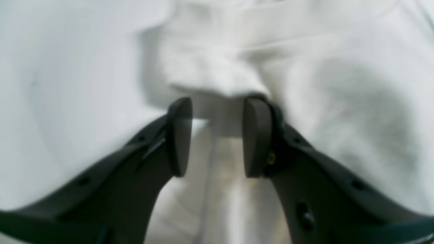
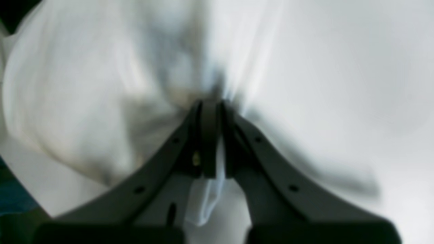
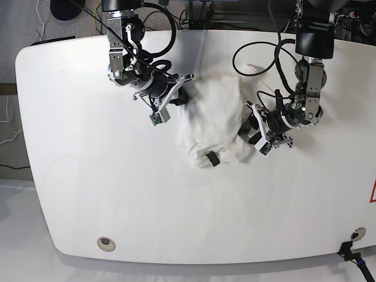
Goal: Fold the T-shirt properly
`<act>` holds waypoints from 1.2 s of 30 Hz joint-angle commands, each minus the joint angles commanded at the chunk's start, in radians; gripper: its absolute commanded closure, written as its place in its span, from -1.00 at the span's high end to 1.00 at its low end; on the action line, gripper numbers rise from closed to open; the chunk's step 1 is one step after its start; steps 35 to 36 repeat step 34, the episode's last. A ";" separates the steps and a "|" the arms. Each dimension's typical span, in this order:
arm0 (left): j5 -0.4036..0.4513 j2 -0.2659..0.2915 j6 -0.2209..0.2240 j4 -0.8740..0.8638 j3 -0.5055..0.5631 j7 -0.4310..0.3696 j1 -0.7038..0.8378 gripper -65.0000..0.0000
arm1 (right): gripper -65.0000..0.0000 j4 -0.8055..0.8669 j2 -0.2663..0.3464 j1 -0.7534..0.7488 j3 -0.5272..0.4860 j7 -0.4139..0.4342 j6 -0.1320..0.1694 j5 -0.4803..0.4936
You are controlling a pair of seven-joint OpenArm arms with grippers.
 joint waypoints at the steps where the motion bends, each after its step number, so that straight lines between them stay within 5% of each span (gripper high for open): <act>1: 0.000 0.000 0.000 0.000 -0.002 0.000 -0.002 -0.30 | -0.92 0.000 -0.009 0.000 0.000 0.000 0.000 -0.005; 10: -0.002 -0.015 0.000 0.025 -0.014 0.000 0.000 -0.30 | -0.92 0.061 0.025 0.049 0.000 -0.038 0.000 -0.005; 21: -0.002 -0.094 0.000 0.324 -0.157 0.052 0.195 -0.30 | -0.92 0.133 0.021 0.094 -0.029 -0.061 0.000 -0.006; 36: -0.002 -0.077 0.000 0.494 -0.293 0.055 0.400 -0.30 | -0.92 0.130 0.026 0.092 -0.051 -0.061 0.000 -0.006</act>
